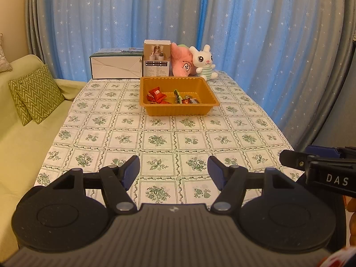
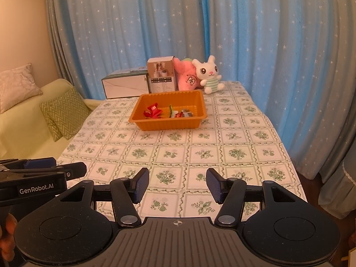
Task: Organize snacks
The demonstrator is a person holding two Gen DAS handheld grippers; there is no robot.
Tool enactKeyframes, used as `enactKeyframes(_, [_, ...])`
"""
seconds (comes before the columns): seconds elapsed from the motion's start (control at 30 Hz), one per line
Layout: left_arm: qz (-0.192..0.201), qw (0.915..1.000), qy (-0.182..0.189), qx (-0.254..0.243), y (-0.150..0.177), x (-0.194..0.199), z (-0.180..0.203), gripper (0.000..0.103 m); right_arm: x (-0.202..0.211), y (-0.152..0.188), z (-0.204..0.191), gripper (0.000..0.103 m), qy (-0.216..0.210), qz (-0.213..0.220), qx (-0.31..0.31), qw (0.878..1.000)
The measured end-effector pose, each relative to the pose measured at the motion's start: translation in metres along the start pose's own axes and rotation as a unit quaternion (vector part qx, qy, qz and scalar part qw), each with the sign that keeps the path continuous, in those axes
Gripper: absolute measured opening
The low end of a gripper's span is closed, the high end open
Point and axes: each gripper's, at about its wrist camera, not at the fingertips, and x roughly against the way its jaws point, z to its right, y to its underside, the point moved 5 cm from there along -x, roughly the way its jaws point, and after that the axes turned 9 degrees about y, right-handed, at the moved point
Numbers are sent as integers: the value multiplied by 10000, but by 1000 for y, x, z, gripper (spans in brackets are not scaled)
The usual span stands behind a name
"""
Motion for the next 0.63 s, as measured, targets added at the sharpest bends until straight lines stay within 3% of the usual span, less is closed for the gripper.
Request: enactKeyframes(0.63, [-71,9998,120,109,4,-6,-3,65,-3,5,0,57,8,-59,-39,10000])
